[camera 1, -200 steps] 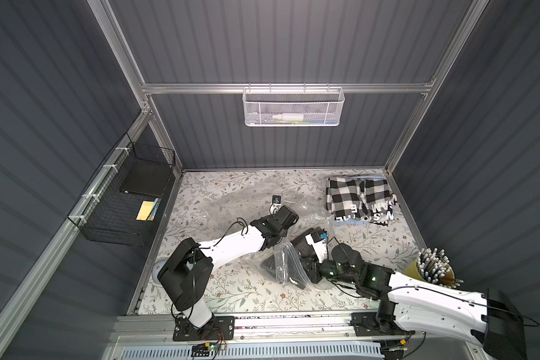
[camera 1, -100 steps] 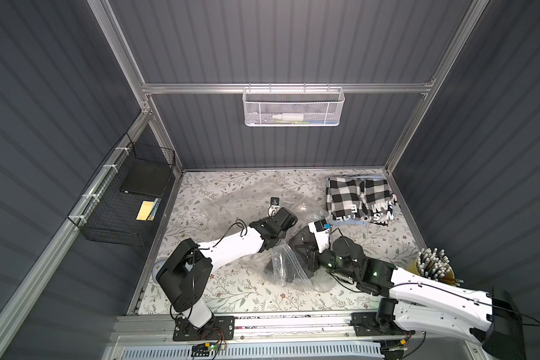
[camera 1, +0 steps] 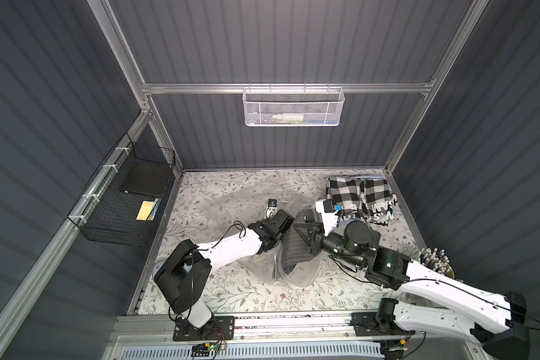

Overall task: Take the shirt out of the vacuum bag
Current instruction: Take out the shirt from the vacuum bag.

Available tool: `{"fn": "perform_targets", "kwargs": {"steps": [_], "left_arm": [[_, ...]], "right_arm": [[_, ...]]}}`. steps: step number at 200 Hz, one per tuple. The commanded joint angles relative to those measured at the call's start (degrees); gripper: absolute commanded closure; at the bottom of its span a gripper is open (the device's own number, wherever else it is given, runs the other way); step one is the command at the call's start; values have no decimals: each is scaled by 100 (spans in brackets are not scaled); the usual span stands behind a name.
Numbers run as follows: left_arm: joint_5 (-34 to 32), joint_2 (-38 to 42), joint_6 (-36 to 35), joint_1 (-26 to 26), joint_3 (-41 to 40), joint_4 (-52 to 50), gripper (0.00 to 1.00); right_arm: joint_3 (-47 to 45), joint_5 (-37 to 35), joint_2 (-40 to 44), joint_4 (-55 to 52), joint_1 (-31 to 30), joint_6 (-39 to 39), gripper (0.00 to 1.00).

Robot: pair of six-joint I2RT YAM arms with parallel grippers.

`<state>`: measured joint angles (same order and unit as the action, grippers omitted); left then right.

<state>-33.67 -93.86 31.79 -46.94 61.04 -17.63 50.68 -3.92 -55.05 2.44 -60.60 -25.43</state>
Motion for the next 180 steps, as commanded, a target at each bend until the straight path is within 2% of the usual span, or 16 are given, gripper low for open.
{"fn": "perform_targets", "kwargs": {"steps": [1,15,44,86,128,180], "left_arm": [[-166,132,-6,22,-121,-174,100],[-173,149,4,18,-146,-166,100],[-223,120,-10,26,-161,-205,100],[-252,-44,-15,26,-83,-284,100],[-263,-176,-15,25,-74,-337,100],[-294,-289,47,26,-41,-396,100]], "right_arm": [[452,167,143,325,56,117,100],[531,304,184,338,139,14,100],[567,1042,214,631,483,-397,100],[747,2054,-247,1137,613,-1008,100],[1086,2677,-770,1705,682,-1505,100],[1757,3096,-1299,1876,840,-1656,100]]}}
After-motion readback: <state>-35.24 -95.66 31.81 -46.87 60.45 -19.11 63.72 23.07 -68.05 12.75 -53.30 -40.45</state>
